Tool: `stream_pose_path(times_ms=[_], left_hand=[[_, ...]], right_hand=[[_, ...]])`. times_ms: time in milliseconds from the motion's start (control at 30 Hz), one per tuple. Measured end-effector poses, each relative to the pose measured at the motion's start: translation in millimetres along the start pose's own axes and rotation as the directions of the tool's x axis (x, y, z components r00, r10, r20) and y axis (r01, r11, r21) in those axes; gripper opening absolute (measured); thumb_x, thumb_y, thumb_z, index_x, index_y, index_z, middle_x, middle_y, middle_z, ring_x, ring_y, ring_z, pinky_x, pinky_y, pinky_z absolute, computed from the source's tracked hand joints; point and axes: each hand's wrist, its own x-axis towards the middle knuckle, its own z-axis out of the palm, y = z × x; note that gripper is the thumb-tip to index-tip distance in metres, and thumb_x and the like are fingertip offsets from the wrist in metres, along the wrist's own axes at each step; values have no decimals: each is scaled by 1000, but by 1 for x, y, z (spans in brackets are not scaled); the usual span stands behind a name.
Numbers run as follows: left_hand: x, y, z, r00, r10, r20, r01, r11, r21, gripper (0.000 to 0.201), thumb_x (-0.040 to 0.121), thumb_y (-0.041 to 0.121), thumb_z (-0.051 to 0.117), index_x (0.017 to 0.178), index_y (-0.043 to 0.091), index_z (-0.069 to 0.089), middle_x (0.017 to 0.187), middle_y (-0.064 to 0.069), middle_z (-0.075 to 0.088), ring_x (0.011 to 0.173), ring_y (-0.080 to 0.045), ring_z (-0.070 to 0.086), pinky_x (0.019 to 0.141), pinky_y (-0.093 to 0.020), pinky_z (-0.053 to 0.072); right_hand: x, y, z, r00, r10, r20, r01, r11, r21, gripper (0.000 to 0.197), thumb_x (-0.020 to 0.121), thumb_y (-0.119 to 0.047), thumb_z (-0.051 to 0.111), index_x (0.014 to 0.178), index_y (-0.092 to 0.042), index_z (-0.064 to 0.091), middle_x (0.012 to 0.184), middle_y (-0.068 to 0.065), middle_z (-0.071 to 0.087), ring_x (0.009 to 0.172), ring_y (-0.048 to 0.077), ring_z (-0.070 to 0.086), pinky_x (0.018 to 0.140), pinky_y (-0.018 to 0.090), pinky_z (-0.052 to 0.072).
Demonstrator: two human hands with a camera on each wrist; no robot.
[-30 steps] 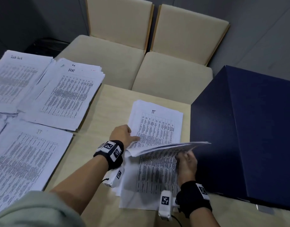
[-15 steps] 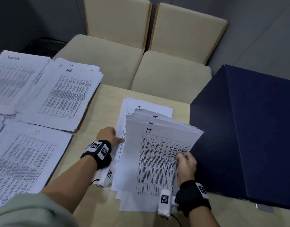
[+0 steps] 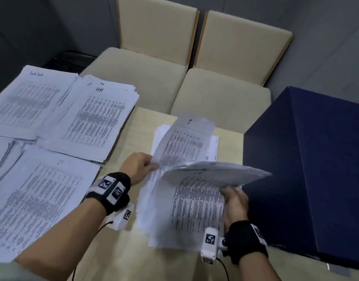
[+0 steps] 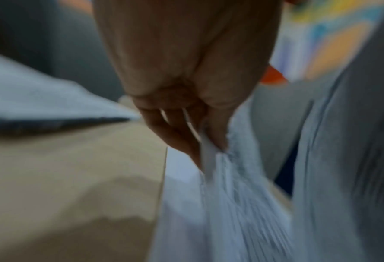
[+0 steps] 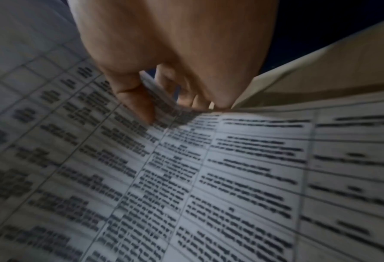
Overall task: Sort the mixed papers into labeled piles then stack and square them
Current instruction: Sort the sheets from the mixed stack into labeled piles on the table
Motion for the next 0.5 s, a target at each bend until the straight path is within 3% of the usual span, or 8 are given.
stream_pose_path(times_ms=[67, 100, 167, 233, 300, 367, 433, 500], left_hand=[[-7, 0, 0, 999, 26, 36, -19, 980, -200, 16, 86, 15, 72, 72, 9, 72, 63, 0, 63, 58, -21, 57, 53, -24, 44], [-9, -1, 3, 998, 25, 52, -12, 971, -241, 14, 84, 7, 71, 70, 9, 73, 65, 0, 67, 59, -22, 61, 56, -28, 51], [-13, -3, 12, 997, -1, 73, 18, 972, -236, 20, 81, -7, 64, 66, 6, 69, 63, -1, 65, 59, -21, 60, 57, -29, 54], [-13, -8, 22, 993, 16, 115, 2, 988, -152, 12, 80, -3, 60, 76, 5, 68, 72, -6, 67, 67, -24, 63, 66, -34, 58], [-10, -14, 31, 990, 17, 141, -8, 998, -66, 21, 80, 3, 61, 93, 17, 70, 92, -1, 70, 82, -22, 65, 78, -39, 57], [-5, -16, 34, 994, -106, 29, 108, 992, -69, 30, 83, 5, 63, 112, 15, 63, 107, -2, 63, 92, -21, 60, 84, -33, 49], [1, -15, 34, 953, -282, -109, 272, 957, -97, 26, 85, 17, 68, 109, 11, 58, 102, -6, 61, 93, -26, 58, 80, -32, 44], [3, -9, 33, 933, -352, -76, 350, 936, -39, 22, 85, 25, 67, 99, 11, 58, 92, -5, 60, 87, -28, 58, 74, -32, 47]], right_hand=[[3, -8, 4, 987, 78, 140, -85, 996, 42, 22, 87, -2, 61, 103, -11, 74, 109, 6, 73, 103, 22, 60, 97, 42, 44], [6, -13, 5, 969, 144, 198, -154, 987, 35, 24, 93, -2, 55, 104, -12, 73, 109, 1, 74, 101, 21, 59, 97, 42, 47], [7, -15, 5, 970, 183, 158, -199, 976, 92, 34, 91, 3, 51, 72, -14, 73, 77, -4, 74, 77, 23, 56, 72, 36, 54], [4, -8, 4, 990, 109, 90, -115, 991, 63, 34, 91, 2, 52, 67, -14, 69, 68, 3, 68, 70, 26, 56, 63, 32, 51], [-2, 2, 2, 997, 59, 41, -60, 998, 16, 24, 94, -2, 55, 80, -16, 68, 80, 3, 67, 81, 25, 58, 74, 35, 50], [0, 10, -2, 996, 58, -65, -57, 998, 22, 17, 92, -4, 62, 86, -18, 68, 86, 0, 68, 84, 19, 62, 75, 30, 53], [4, 14, -5, 995, 34, -94, -33, 999, 19, 15, 88, -3, 66, 93, -17, 68, 95, 4, 69, 94, 22, 63, 78, 28, 55], [4, 15, -5, 999, -19, -49, 18, 999, -29, 23, 81, 3, 66, 97, -13, 69, 105, 12, 66, 103, 28, 60, 91, 39, 50]])
